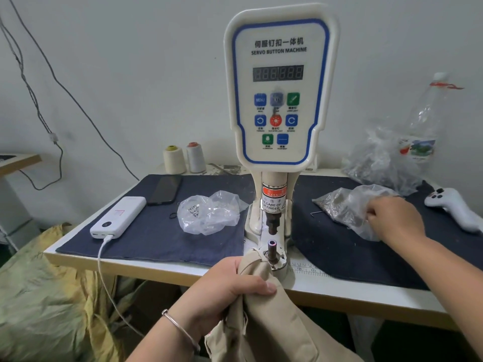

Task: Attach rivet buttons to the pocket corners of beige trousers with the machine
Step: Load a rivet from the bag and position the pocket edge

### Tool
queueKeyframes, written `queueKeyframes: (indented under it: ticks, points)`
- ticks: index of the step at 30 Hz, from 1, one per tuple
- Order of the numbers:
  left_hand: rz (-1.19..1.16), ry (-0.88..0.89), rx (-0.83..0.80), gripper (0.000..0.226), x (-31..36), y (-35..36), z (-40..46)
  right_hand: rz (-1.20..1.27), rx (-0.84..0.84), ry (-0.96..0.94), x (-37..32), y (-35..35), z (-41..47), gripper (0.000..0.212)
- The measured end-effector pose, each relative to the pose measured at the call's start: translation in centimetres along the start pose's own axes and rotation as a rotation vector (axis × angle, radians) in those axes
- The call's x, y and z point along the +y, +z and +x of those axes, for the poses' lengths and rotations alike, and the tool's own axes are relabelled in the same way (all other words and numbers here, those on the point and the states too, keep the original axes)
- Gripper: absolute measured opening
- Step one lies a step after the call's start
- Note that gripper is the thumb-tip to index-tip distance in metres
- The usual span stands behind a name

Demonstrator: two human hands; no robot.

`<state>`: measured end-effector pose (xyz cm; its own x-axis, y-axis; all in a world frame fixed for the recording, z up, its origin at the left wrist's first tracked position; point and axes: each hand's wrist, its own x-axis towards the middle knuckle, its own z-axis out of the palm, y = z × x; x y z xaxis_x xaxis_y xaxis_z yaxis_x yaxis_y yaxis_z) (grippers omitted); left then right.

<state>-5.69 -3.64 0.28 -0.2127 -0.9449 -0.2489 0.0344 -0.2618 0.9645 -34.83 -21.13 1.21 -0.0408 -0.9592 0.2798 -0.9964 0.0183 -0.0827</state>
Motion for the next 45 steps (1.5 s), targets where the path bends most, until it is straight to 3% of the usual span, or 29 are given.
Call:
queueKeyframes:
  ticks: [8, 15, 18, 20, 23, 27, 45]
  points:
    - [-0.018, 0.005, 0.005, 0.029, -0.1, 0.1, -0.3, 0.188, -0.002, 0.018, 0.6, -0.8, -0.8, 0.014]
    - [-0.012, 0.005, 0.024, 0.033, -0.3, 0.1, -0.3, 0.488, 0.355, 0.051, 0.2, -2.0, -3.4, 0.009]
    - [-0.013, 0.007, 0.021, 0.032, -0.4, 0.0, -0.3, 0.733, 0.368, 0.049, -1.3, -2.9, -4.7, 0.006]
    - [-0.017, 0.01, 0.018, 0.029, -0.5, -0.1, -0.4, 0.995, 0.259, 0.078, -3.0, -3.3, -5.6, 0.004]
    - [-0.026, 0.011, 0.018, 0.031, -0.6, -0.2, -0.5, 1.398, -0.063, 0.174, -6.1, -3.1, -7.4, 0.007]
    - [-0.038, 0.009, 0.025, 0.033, -0.8, -0.4, -0.6, 1.623, -0.446, 0.317, -9.1, -2.0, -9.2, 0.011]
    - [-0.051, -0.024, 0.006, 0.051, -0.9, -0.6, -0.4, 1.796, -0.774, 0.598, -12.6, -1.3, -10.4, 0.008]
